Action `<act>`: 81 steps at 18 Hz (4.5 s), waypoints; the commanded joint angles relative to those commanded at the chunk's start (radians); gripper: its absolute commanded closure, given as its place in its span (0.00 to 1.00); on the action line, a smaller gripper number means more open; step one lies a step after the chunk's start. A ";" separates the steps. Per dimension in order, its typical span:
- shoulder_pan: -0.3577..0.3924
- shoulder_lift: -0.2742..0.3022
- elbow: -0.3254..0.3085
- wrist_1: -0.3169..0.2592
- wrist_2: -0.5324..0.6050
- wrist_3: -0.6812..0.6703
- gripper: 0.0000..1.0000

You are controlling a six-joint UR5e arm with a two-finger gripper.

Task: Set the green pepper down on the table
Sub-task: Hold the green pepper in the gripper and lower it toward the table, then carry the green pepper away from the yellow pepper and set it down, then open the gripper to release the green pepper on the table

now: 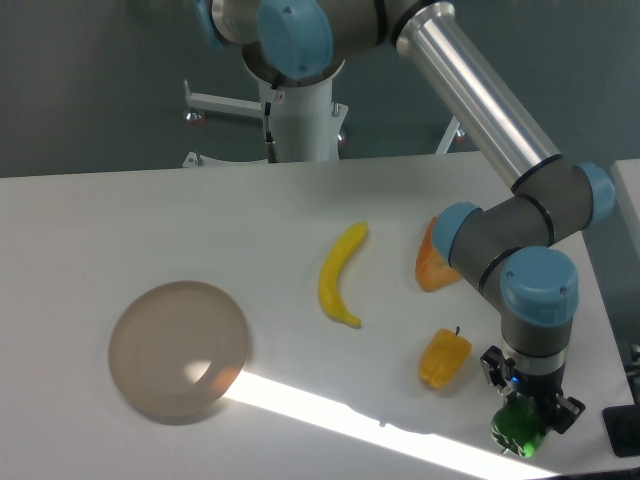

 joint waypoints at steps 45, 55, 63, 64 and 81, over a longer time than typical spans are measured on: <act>0.259 0.291 -0.546 0.012 -0.259 0.294 0.66; 0.259 0.287 -0.555 0.014 -0.272 0.295 0.66; 0.256 0.282 -0.558 0.014 -0.273 0.301 0.64; 0.256 0.282 -0.558 0.014 -0.273 0.299 0.64; 0.256 0.282 -0.549 0.014 -0.285 0.288 0.00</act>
